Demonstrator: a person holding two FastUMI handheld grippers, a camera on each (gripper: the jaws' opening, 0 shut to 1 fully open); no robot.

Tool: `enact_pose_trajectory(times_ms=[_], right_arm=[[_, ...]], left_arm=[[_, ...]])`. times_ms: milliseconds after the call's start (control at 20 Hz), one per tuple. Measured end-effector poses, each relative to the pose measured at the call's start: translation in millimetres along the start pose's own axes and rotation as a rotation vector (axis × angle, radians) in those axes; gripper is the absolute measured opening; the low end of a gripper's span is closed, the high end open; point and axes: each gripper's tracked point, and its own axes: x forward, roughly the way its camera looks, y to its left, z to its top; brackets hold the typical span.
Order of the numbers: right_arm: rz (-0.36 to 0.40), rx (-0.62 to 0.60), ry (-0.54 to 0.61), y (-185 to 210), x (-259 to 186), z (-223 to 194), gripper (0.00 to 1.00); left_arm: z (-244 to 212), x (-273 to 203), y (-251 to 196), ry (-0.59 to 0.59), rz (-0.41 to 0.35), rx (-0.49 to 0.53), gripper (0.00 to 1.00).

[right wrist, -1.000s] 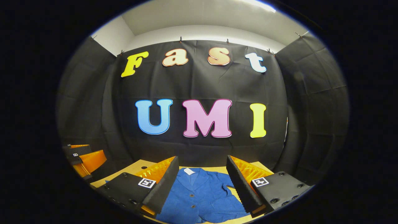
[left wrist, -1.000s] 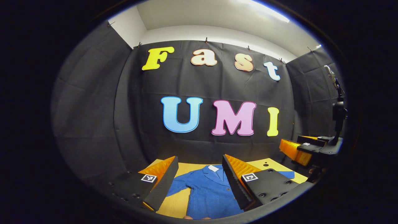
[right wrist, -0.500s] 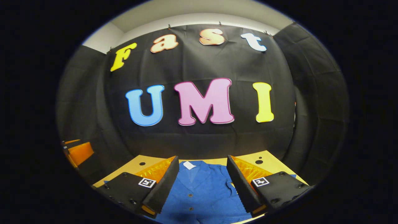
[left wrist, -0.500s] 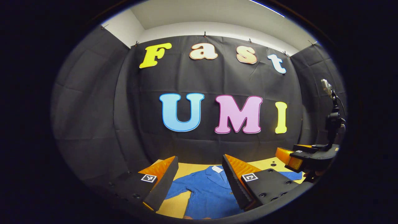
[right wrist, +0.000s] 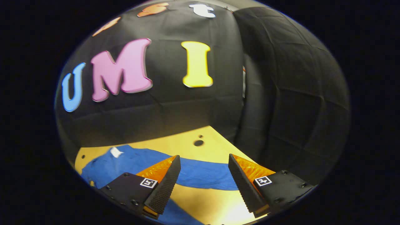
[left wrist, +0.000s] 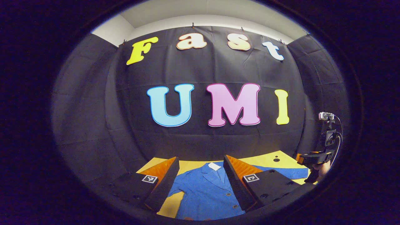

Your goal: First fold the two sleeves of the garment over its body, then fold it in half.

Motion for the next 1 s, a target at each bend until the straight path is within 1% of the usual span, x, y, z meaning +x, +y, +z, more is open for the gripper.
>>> enact_pose_trajectory(times_ms=[100,150,200,250,300,350,450,500,550,600,650,700,750,800,900,950,1000], right_arm=[[-0.117,-0.066,0.148,-51,35,-50,0.96],[-0.150,-0.063,0.229,-62,44,-75,0.85],[-0.176,-0.041,0.287,-65,52,-91,0.98],[-0.196,-0.007,0.321,-68,55,-98,0.89],[-0.227,0.018,0.339,-69,54,-95,0.99],[-0.248,0.044,0.360,-67,51,-88,0.99],[-0.256,0.099,0.398,-61,52,-84,0.99],[-0.250,0.116,0.421,-62,50,-86,0.99],[-0.241,0.136,0.421,-62,47,-77,0.98],[-0.248,0.146,0.404,-64,47,-70,0.99],[-0.241,0.160,0.415,-64,46,-76,0.98],[-0.235,0.182,0.430,-61,45,-71,0.97],[-0.227,0.191,0.424,-58,47,-67,0.80],[-0.211,0.189,0.419,-53,51,-63,0.70],[-0.175,0.183,0.427,-36,54,-68,0.52],[-0.186,0.187,0.453,-31,53,-68,0.28],[-0.171,0.189,0.463,-28,56,-68,0.04]], left_arm=[[-7,11,-23,0.035,-0.042,0.011,0.82],[-10,14,-34,0.050,-0.061,0.017,0.82],[-11,17,-46,0.059,-0.082,0.024,0.82],[-11,20,-57,0.064,-0.103,0.035,0.82],[-13,23,-66,0.068,-0.119,0.048,0.82],[-14,25,-73,0.072,-0.134,0.059,0.82],[-16,31,-84,0.085,-0.156,0.069,0.82],[-16,33,-88,0.088,-0.163,0.066,0.82],[-14,36,-91,0.090,-0.167,0.061,0.82],[-15,38,-94,0.093,-0.171,0.055,0.82],[-15,40,-95,0.097,-0.173,0.049,0.82],[-16,41,-96,0.101,-0.175,0.042,0.82],[-17,41,-97,0.104,-0.175,0.035,0.82],[-17,41,-97,0.107,-0.174,0.028,0.82],[-18,39,-93,0.108,-0.167,0.020,0.82],[-19,38,-91,0.108,-0.162,0.016,0.82],[-18,37,-88,0.108,-0.157,0.013,0.82]])
